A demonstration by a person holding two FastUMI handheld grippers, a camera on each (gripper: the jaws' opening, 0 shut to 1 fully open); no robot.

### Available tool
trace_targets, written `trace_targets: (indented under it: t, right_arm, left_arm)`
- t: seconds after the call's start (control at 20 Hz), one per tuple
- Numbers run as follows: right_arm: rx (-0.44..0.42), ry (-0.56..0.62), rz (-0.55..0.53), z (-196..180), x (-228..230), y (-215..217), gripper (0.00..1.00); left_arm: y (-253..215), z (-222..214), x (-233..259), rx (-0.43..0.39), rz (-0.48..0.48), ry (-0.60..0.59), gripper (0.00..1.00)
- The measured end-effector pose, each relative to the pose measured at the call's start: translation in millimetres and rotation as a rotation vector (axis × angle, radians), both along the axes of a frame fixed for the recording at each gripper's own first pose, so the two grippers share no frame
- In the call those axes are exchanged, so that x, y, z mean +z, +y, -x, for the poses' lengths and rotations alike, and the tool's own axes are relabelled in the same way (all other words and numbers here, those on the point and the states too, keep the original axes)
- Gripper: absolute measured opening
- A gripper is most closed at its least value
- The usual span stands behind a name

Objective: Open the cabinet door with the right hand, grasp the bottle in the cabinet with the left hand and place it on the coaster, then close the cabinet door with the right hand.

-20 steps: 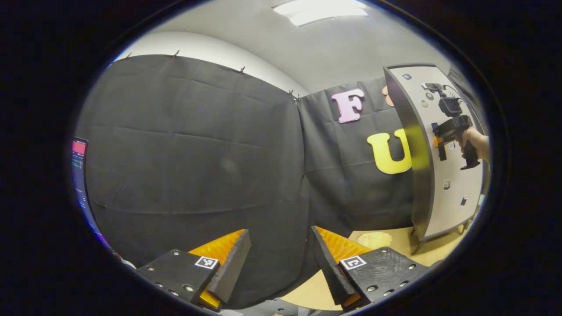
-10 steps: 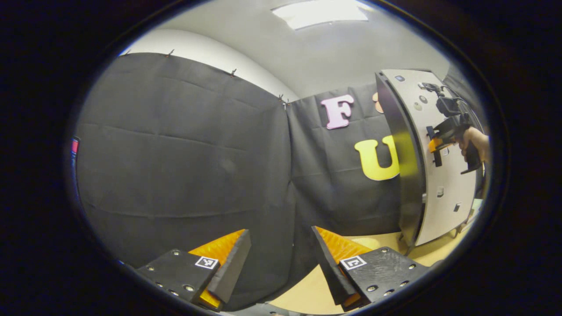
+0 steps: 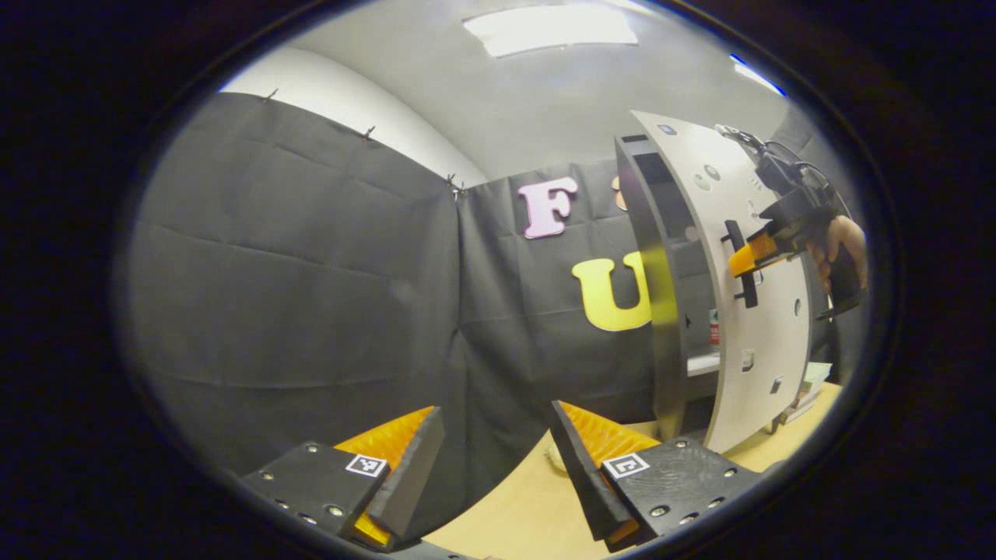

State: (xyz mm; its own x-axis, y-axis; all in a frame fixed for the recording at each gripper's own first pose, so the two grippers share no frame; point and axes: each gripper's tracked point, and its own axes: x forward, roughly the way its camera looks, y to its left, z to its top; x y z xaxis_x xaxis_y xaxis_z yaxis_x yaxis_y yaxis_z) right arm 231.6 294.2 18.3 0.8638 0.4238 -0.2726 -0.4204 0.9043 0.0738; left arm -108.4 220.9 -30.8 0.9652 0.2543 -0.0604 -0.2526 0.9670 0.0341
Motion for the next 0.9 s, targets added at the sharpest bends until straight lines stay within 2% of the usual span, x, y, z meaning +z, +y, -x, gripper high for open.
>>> trace_targets:
  t: [0.1, 0.55, 0.65, 0.85, 0.9]
  right_arm:
    - [0.018, 0.003, -0.008, 1, -1, -1, 0.22]
    - [0.078, 0.005, -0.016, -2, -1, -6, 0.22]
    - [0.084, 0.005, -0.017, -4, 0, -7, 0.22]
    - [0.082, 0.003, -0.017, -6, 1, -7, 0.22]
    - [0.079, 0.005, -0.019, -7, 3, -7, 0.24]
  left_arm:
    - [-3, 1, -1, -0.026, 0.002, -0.004, 0.85]
    - [-33, -9, 4, -0.118, 0.023, -0.023, 0.82]
    - [-39, -11, 5, -0.141, 0.024, -0.029, 0.85]
    - [-54, -14, 7, -0.191, 0.041, -0.037, 0.82]
    - [-58, -15, 8, -0.205, 0.045, -0.039, 0.85]
